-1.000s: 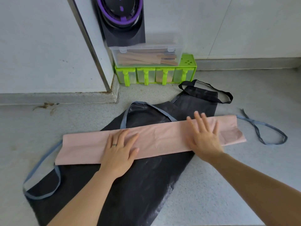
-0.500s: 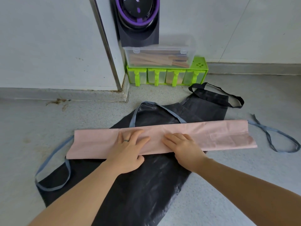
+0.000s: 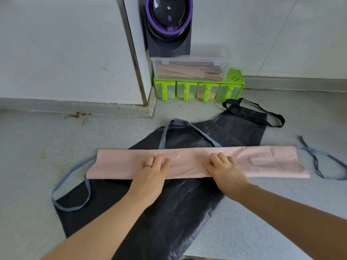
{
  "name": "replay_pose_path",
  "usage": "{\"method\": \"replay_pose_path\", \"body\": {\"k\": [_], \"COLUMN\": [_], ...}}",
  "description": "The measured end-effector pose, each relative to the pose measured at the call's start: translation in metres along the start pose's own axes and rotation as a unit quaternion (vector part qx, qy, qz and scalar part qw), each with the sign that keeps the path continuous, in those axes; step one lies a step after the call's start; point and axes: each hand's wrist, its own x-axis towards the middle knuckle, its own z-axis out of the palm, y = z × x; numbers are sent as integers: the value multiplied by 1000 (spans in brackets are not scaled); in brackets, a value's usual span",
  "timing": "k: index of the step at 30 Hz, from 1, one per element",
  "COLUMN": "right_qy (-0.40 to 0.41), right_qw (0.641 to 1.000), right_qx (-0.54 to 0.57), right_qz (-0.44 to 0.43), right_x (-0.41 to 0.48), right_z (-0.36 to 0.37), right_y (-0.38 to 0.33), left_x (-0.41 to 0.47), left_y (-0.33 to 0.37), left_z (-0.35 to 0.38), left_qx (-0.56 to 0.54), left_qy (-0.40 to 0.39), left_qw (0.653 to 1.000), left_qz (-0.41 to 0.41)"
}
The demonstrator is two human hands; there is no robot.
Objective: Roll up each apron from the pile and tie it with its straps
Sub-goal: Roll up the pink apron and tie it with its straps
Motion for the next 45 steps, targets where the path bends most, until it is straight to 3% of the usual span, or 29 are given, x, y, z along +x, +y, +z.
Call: {"method": "replay_pose_path", "body": {"k": [5, 8, 15, 19, 23, 28, 31, 35, 38, 41, 45], "right_qy": [-164, -278, -315, -237, -162, -73, 7, 42, 93, 94, 112], "right_qw": [984, 959, 941, 961, 983, 996, 998, 997, 995, 995, 993], "right_qx": [33, 61, 63, 84, 35, -6, 42, 66, 20, 2, -20], "right_qz": [-67, -12, 105, 116, 74, 53, 36, -2, -34, -37, -10], "right_x": [-6, 20, 53, 46, 37, 30, 26, 28, 35, 33, 28], "right_z": [-29, -40, -30, -23, -17, 0, 15, 21, 23, 31, 32], "right_y": [9, 19, 32, 30, 36, 43, 55, 70, 70, 70, 66], "left_x": [-19, -7, 21, 24, 28, 29, 25, 18, 19, 25, 46], "left_y": [-1, -22, -46, -43, -43, -42, -45, -47, -43, -30, 16], "left_z": [-16, -24, -27, -27, -27, -8, 6, 24, 26, 16, -2], "left_qx": [-61, -130, -76, -62, -4, -16, -19, -20, -30, -42, -120], "left_qy": [-115, -172, -197, -173, -162, -103, -76, 38, 64, 68, 36], "left_qw": [991, 975, 976, 981, 986, 993, 995, 997, 993, 988, 992], "left_qz": [-18, -47, -58, -55, -33, -49, -57, -57, -98, -134, -1]}}
